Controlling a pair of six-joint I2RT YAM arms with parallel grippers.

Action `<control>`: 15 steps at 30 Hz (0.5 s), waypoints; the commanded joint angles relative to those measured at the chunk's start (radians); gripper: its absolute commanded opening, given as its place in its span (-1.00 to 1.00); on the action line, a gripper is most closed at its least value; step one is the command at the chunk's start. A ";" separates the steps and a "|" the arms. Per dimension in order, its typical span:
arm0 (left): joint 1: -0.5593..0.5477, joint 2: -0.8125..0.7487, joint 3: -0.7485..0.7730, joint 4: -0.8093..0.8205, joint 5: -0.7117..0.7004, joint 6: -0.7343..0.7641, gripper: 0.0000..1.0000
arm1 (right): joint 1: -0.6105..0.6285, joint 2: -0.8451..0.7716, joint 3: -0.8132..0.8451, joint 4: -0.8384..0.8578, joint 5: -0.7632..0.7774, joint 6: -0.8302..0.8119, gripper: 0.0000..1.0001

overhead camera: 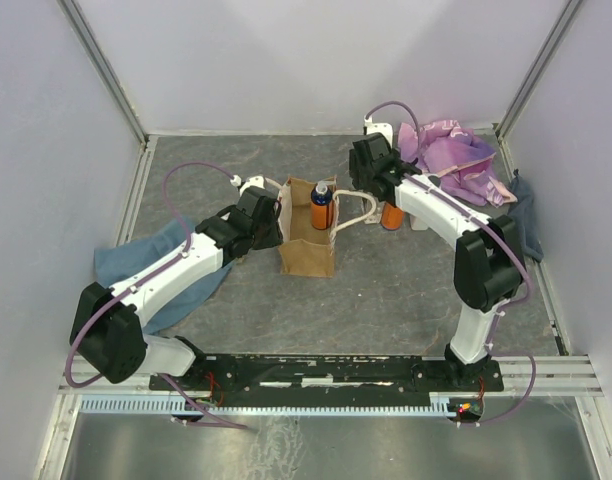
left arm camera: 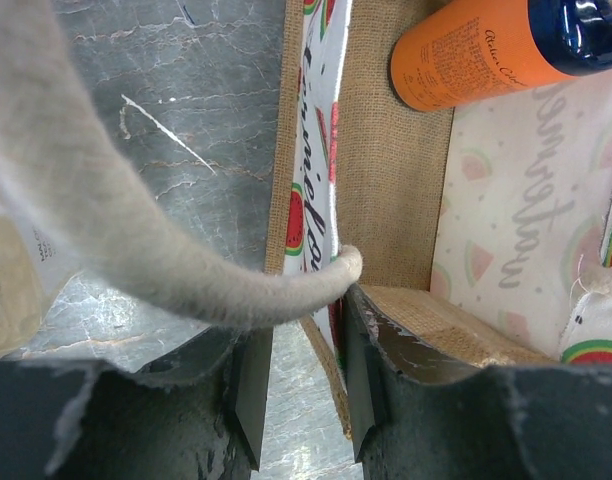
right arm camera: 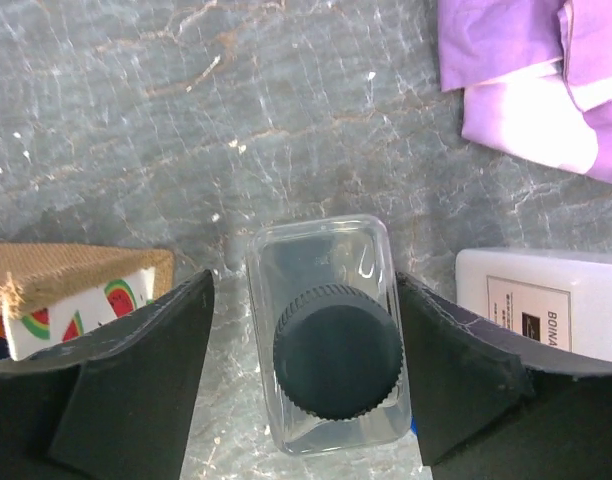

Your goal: Take the personal care products out of the canvas bag

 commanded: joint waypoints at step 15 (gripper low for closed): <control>-0.001 -0.017 -0.015 -0.026 0.024 0.012 -0.20 | 0.150 -0.318 0.028 0.096 -0.199 -0.174 0.56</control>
